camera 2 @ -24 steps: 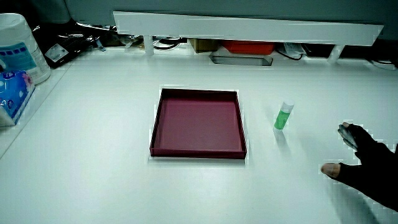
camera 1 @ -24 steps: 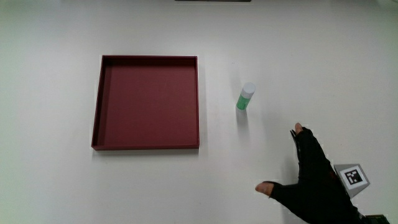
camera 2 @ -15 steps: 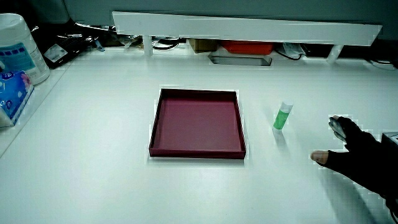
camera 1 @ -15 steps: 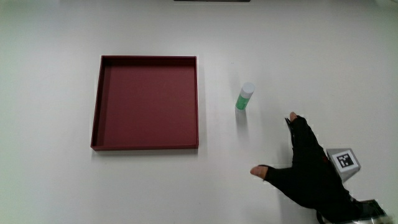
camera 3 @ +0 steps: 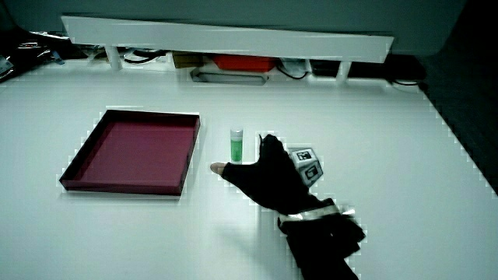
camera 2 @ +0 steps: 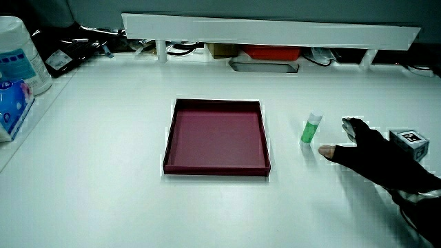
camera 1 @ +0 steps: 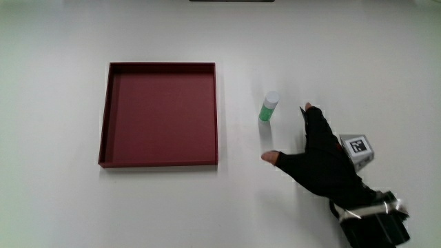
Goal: Pick glue stick
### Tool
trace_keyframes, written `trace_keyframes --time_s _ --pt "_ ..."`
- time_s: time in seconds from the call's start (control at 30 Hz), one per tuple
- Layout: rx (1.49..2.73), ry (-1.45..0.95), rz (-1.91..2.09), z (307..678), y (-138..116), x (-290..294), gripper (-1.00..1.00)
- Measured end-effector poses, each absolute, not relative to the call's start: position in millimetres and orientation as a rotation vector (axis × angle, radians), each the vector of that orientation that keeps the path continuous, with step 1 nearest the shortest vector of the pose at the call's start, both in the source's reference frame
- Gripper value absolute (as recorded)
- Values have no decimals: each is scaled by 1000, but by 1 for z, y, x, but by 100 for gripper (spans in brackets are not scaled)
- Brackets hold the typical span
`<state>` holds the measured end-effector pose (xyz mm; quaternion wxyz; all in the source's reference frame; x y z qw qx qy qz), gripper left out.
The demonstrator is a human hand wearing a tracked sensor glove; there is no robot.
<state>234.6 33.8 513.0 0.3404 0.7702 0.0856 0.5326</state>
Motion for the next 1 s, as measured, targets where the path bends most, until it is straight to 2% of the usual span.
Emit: trace_keyframes --time_s 0.57,0.6,0.63,0.67,0.7,1.0 --pt "1994 225 1489 545 2 209 0" --pt "2013 221 1489 546 0 208 0" --pt "2131 224 1468 544 -1 206 0" --pt "2020 232 1481 548 -1 206 0" --pt "2131 228 1454 545 -3 204 0" --pt "2105 289 1495 562 -4 203 0"
